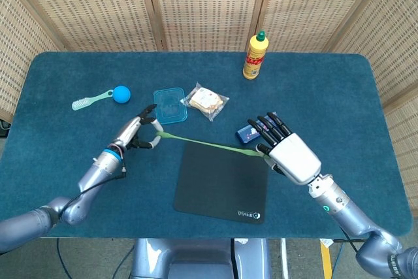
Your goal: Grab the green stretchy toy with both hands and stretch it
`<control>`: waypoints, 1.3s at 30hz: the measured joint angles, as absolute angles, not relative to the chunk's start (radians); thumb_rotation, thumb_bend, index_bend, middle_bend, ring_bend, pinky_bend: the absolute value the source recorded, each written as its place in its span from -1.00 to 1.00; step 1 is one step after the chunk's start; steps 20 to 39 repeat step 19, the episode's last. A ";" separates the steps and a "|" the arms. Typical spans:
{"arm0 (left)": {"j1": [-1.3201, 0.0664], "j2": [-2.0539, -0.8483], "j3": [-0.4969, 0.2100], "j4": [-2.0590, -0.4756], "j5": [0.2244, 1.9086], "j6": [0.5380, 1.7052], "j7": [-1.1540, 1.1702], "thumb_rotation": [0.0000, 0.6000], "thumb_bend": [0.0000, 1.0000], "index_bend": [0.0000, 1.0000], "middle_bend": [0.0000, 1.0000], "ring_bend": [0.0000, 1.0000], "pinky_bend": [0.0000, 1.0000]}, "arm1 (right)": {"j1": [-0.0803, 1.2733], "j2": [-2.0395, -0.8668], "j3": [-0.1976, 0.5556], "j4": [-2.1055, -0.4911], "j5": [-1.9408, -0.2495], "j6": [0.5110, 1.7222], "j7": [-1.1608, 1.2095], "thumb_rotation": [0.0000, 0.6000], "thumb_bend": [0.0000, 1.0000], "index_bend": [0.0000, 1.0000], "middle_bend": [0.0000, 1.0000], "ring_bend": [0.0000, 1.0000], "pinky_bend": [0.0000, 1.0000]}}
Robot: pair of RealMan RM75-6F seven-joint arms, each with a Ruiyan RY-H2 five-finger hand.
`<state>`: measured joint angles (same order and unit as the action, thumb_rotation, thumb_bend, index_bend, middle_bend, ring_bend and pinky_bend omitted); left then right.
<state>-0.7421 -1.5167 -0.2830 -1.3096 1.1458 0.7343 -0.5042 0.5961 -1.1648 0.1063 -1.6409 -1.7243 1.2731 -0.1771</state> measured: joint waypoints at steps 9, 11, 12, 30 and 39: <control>-0.700 -1.437 -0.283 -1.275 1.152 0.740 -0.549 1.00 -0.01 0.50 -1.00 -1.00 -1.00 | 0.576 -1.154 0.096 -1.612 -1.740 1.300 -0.185 1.00 0.31 0.56 -0.77 -1.00 -1.00; -0.692 -1.423 -0.284 -1.270 1.153 0.743 -0.555 1.00 -0.01 0.50 -1.00 -1.00 -1.00 | 0.569 -1.150 0.093 -1.603 -1.741 1.307 -0.182 1.00 0.31 0.56 -0.77 -1.00 -1.00; -0.688 -1.416 -0.285 -1.266 1.152 0.746 -0.557 1.00 -0.01 0.50 -1.00 -1.00 -1.00 | 0.565 -1.149 0.092 -1.599 -1.739 1.309 -0.178 1.00 0.31 0.56 -0.77 -1.00 -1.00; -0.670 -1.361 -0.291 -1.263 1.161 0.768 -0.552 1.00 -0.01 0.50 -1.00 -1.00 -1.00 | 0.542 -1.137 0.082 -1.571 -1.739 1.333 -0.147 1.00 0.31 0.56 -0.77 -1.00 -1.00; -0.670 -1.361 -0.291 -1.263 1.161 0.768 -0.552 1.00 -0.01 0.50 -1.00 -1.00 -1.00 | 0.542 -1.137 0.082 -1.571 -1.739 1.333 -0.147 1.00 0.31 0.56 -0.77 -1.00 -1.00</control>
